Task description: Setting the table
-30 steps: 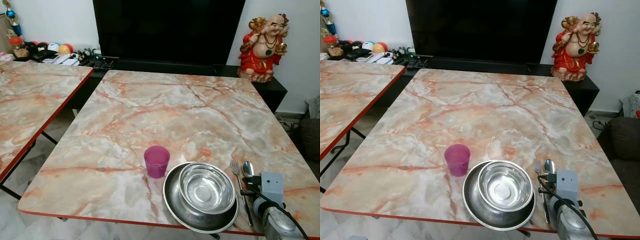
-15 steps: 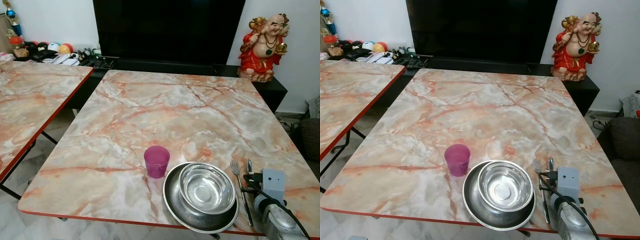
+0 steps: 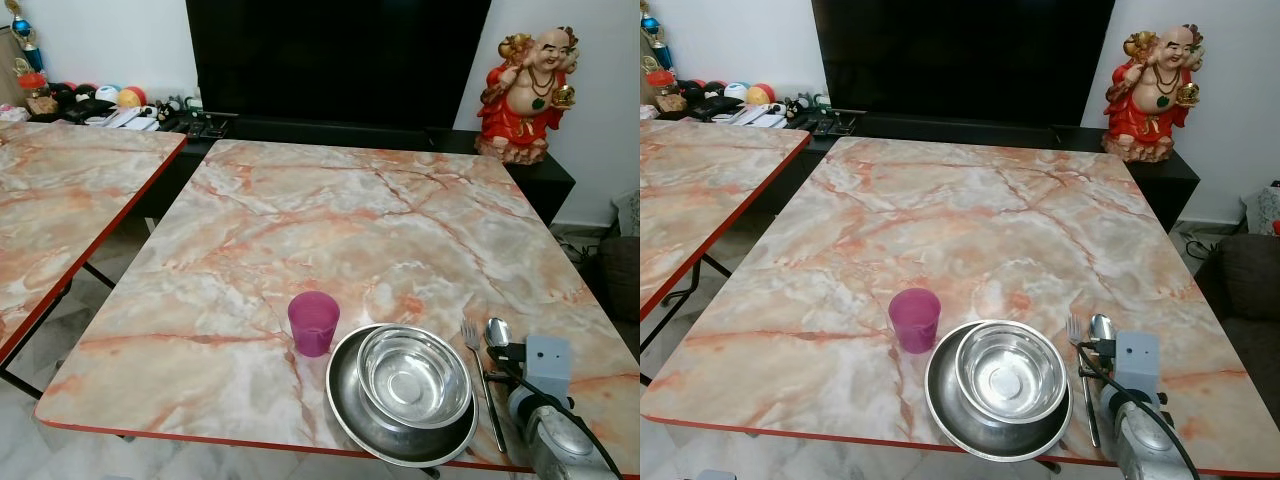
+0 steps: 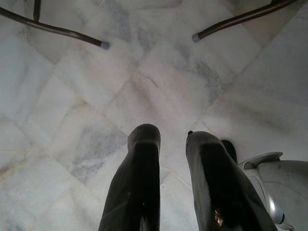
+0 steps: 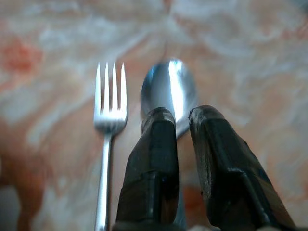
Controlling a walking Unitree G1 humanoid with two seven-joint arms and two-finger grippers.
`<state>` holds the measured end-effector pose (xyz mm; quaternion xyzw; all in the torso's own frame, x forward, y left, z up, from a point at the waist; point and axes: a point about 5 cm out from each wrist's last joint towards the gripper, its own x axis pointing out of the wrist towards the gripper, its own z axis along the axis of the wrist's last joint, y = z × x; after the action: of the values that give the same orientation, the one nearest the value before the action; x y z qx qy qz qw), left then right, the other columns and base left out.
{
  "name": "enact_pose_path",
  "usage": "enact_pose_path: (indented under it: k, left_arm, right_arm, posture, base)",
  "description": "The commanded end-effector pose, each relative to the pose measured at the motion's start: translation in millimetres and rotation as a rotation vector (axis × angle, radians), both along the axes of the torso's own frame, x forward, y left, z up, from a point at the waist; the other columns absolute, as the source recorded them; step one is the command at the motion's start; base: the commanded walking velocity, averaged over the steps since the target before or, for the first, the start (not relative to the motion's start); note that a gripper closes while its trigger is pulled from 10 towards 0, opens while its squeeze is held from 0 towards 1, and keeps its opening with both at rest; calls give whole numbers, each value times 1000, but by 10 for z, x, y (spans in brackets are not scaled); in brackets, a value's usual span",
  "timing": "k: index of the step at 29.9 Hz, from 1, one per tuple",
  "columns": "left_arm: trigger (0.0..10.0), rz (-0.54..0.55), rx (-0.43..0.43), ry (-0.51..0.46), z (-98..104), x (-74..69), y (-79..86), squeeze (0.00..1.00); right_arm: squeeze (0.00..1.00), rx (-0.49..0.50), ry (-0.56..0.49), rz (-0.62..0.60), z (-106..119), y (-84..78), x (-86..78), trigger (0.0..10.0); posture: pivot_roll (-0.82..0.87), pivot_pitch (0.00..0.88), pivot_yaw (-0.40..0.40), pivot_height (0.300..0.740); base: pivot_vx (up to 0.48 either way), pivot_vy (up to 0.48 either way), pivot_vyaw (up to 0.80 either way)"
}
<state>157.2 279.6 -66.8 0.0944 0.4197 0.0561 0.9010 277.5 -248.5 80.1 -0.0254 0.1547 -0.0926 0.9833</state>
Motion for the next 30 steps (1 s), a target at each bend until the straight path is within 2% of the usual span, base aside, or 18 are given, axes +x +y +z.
enact_pose_path:
  k: [1, 3, 5, 6, 7, 10, 16, 19, 30]
  left_arm:
    - [10000, 5, 0, 9, -13, -23, -1, 0]
    - [10000, 5, 1, 9, -11, -23, 3, 0]
    - [10000, 6, 3, 8, -7, -24, 14, 0]
    - [10000, 6, 3, 8, -7, -24, 14, 0]
    - [10000, 11, 4, 4, -1, -18, 22, 0]
    - [10000, 25, 0, -11, 7, -6, 24, 0]
    - [10000, 38, -9, -14, -7, -11, -7, 0]
    - [10000, 30, -14, -5, -27, -33, -35, 0]
    - [10000, 27, -15, -1, -37, -39, -54, 0]
  right_arm:
    - [0, 2, -119, -12, 217, -14, 65, 10000]
    - [0, 1, -155, -8, 280, -3, 91, 10000]
    - [0, -6, -236, -18, 431, 0, 156, 10000]
    - [0, -6, -236, -18, 431, 0, 156, 10000]
    - [0, 10, -299, -30, 532, -10, 189, 10000]
    - [0, 5, -374, -20, 656, -7, 219, 10000]
    - [0, -11, -411, -14, 683, -6, 236, 10000]
    - [0, -8, -434, 10, 693, 81, 250, 10000]
    - [0, 17, -470, 11, 702, 128, 270, 10000]
  posture:
    - [62, 0, -17, 740]
    - [62, 0, -15, 740]
    - [64, 0, -15, 740]
    - [64, 0, -15, 740]
    - [67, 0, -16, 740]
    - [79, 0, -29, 740]
    - [87, 0, -35, 740]
    - [80, 0, -30, 740]
    - [90, 0, -22, 740]
  base:
    - [0, 0, 0]
    - [0, 0, 0]
    - [0, 0, 0]
    - [0, 0, 0]
    - [0, 0, 0]
    - [0, 0, 0]
    - [0, 0, 0]
    - [0, 0, 800]
    - [0, 0, 800]
